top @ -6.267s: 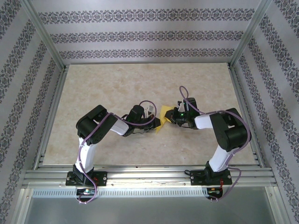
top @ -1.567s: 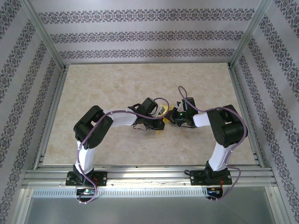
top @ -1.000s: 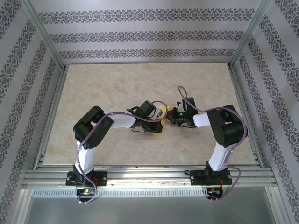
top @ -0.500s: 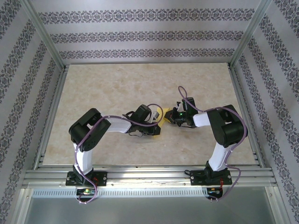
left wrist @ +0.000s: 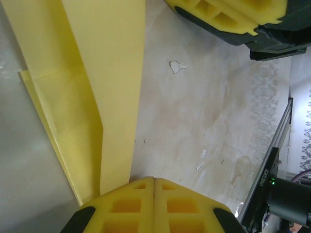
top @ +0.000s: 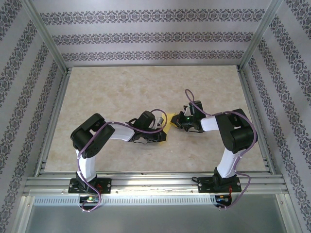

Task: Fold a paper plane with a square sheet of paper (pick it up from the middle)
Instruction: Fold the wing for the fifth time at the center of the table.

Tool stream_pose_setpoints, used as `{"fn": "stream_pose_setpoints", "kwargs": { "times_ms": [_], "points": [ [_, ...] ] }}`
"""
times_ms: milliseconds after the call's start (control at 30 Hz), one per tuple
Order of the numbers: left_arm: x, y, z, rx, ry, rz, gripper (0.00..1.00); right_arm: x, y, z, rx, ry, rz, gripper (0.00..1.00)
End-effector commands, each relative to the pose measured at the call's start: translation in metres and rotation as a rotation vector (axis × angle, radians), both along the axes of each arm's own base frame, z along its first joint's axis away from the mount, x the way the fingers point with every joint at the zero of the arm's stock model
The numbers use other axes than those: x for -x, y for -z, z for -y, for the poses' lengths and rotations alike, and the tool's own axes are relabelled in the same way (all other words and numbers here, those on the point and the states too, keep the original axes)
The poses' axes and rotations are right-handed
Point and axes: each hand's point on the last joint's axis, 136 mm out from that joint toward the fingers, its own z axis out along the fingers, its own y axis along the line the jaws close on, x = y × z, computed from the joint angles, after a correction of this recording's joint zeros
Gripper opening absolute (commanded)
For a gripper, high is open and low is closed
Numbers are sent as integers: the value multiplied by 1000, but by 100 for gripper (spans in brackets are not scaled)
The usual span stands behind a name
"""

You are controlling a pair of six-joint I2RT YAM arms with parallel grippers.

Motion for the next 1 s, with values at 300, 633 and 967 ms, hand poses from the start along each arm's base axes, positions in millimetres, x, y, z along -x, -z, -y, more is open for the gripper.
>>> {"fn": "stream_pose_setpoints", "kwargs": {
  "times_ms": [300,633,967],
  "points": [
    [6,18,-16,-42,-42,-60,0,22,-49,-19,0,-142,141,12],
    [6,15,-15,-29,-38,-60,0,57,-31,-26,17,-220,80,4],
    [7,16,-16,-34,-32,-61,0,45,-18,-38,8,-220,58,3]
  ]
}}
